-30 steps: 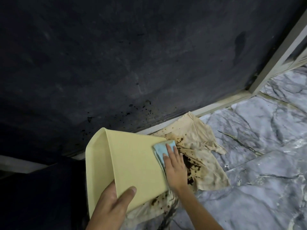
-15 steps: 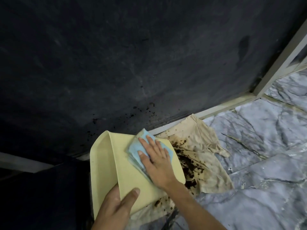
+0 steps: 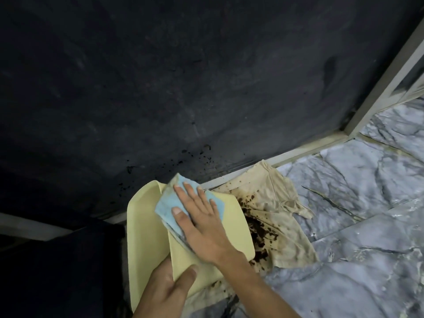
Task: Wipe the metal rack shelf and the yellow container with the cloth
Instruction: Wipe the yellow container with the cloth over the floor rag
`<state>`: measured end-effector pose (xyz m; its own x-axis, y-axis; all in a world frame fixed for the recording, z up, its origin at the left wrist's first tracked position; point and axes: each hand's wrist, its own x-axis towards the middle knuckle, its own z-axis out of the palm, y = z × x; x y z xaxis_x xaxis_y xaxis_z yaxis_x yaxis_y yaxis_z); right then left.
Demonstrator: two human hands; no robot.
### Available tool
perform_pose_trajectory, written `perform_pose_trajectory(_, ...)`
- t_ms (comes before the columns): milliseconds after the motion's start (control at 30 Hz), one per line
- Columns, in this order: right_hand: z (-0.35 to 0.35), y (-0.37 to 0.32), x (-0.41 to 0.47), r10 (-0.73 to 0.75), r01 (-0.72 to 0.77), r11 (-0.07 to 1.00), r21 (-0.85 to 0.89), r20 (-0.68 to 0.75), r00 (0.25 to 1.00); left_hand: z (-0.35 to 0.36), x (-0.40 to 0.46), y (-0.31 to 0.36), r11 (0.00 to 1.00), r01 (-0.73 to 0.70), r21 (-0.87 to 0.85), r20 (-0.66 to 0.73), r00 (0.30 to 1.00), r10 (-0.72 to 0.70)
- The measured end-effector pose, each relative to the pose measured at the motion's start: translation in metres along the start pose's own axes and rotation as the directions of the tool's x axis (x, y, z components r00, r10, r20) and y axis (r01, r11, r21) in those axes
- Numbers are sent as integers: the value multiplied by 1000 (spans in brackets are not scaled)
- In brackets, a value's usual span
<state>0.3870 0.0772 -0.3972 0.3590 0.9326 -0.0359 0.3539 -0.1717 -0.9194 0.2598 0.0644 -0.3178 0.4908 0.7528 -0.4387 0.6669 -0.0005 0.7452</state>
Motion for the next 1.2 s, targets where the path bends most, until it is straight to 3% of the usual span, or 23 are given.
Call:
perform_pose_trajectory(67, -3, 26, -13, 20, -20, 1000, 8, -86, 996, 2, -1, -4, 1000, 11, 6, -15, 1000, -11)
perform_pose_trajectory(133, -9, 56, -22, 134, -134, 991, 7, -142, 981, 2, -1, -9, 998, 64, -20, -38, 997, -65)
perform_pose_trajectory(233, -23, 90, -10, 344, -346, 938, 7, -141, 928, 1, -4, -11, 988, 138, -69, -63, 988, -143)
perform_pose_trajectory(300, -26, 89, 1, 406, -407, 913, 10, -111, 907, 0, -2, -12, 985, 158, -74, -55, 985, -162)
perform_pose_trajectory(367, -19, 69, 4, 363, -365, 931, -12, -83, 928, 1, -1, -12, 983, 169, -76, -38, 984, -172)
perform_pose_trajectory(467, 4, 17, 1, 150, -150, 989, -1, -57, 987, 1, 0, -11, 987, 149, -68, -26, 988, -151)
perform_pose_trajectory(600, 10, -3, -6, 0, 4, 999, 33, -115, 993, -2, -3, -3, 996, 94, -6, 25, 995, -94)
perform_pose_trajectory(667, 0, 24, -13, 61, -60, 998, 14, -169, 984, 0, -3, -5, 994, 103, 19, 13, 995, -103)
perform_pose_trajectory(800, -23, 92, -13, 397, -389, 918, 78, -167, 903, -4, 2, -1, 981, 187, -56, 39, 982, -185)
perform_pose_trajectory(967, -31, 119, -11, 447, -380, 875, 299, -202, 871, -9, 42, 32, 913, 310, -267, 192, 945, -265)
perform_pose_trajectory(1100, -35, 124, -15, 416, -365, 893, 265, -174, 893, -37, 115, 67, 833, 288, -472, 3, 946, -325)
perform_pose_trajectory(1200, -33, 128, -17, 358, -336, 930, 151, -146, 922, -48, 150, 77, 828, 333, -451, -7, 926, -377)
